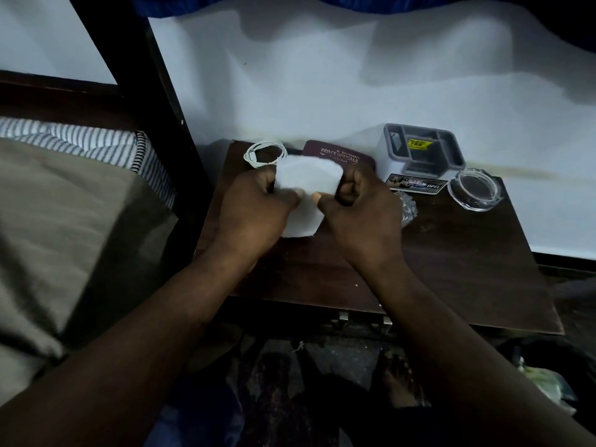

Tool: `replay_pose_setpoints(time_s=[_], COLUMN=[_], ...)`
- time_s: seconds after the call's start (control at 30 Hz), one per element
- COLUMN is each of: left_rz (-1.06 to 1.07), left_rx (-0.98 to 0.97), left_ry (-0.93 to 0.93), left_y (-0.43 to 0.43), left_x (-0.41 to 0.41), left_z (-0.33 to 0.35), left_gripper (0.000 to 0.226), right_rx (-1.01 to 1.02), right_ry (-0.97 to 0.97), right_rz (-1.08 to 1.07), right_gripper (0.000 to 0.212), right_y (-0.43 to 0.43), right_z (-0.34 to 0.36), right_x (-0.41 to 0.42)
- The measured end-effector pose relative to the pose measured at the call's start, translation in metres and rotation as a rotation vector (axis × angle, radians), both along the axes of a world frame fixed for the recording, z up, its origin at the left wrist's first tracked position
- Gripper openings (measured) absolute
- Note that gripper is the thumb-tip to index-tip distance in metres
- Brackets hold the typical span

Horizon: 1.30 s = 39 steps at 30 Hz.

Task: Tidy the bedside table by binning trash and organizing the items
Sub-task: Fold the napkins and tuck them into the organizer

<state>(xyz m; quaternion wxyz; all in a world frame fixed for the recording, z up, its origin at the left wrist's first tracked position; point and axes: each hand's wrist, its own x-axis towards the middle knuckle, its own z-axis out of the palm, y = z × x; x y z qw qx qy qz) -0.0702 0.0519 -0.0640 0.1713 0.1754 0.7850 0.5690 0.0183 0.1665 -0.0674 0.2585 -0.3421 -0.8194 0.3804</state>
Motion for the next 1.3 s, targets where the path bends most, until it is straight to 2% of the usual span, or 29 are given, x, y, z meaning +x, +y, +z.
replay_pose_setpoints(time_s=[0.13, 0.33, 0.5, 0.6, 0.67, 0.8, 0.87, 0.93, 1.03, 1.17, 1.3], left_rz=[-0.032, 0.022, -0.033, -0.024, -0.043, -0.077, -0.072, -0.031, -0.025, -0.142, -0.08], left_rx=[-0.087, -0.067, -0.165, -0.176, -0.103, 0.174, 0.228, 0.254, 0.257, 0.211, 0.169], left_ry=[-0.028, 0.032, -0.012, 0.012, -0.028, -0.287, -0.326, -0.344, -0.355, -0.319, -0.207], left_y=[-0.004, 0.001, 0.0, 0.0, 0.001, 0.003, 0.005, 0.006, 0.006, 0.012, 0.017], left_x=[-0.003, -0.006, -0.004, -0.005, -0.006, 0.001, 0.003, 0.001, -0.001, 0.007, 0.011], left_z=[-0.017, -0.011, -0.021, -0.019, -0.014, -0.007, -0.005, -0.005, -0.007, -0.009, -0.009], left_gripper=[0.038, 0.028, 0.025, 0.023, 0.019, 0.015, 0.016, 0.018, 0.018, 0.03, 0.028], right_rx=[0.018, 0.108, 0.1, 0.09, -0.013, -0.321, -0.45, -0.557, -0.475, -0.291, -0.367], right_ry=[-0.087, -0.023, -0.162, -0.084, 0.014, 0.107, 0.111, 0.108, 0.059, 0.05, 0.035], right_rz=[0.058, 0.028, 0.103, 0.071, 0.012, -0.048, -0.022, 0.035, 0.047, -0.069, 0.004], right_gripper=[0.025, 0.017, 0.021, 0.014, 0.01, 0.011, 0.02, 0.02, 0.018, 0.02, 0.033], right_y=[-0.001, 0.002, 0.003, 0.002, 0.003, 0.007, 0.01, 0.011, 0.013, 0.02, 0.021], right_z=[-0.007, -0.003, -0.009, -0.005, 0.0, 0.001, 0.004, 0.004, 0.003, 0.003, 0.007], right_x=[0.001, -0.002, 0.001, 0.0, -0.002, -0.005, -0.002, 0.002, 0.006, 0.01, 0.013])
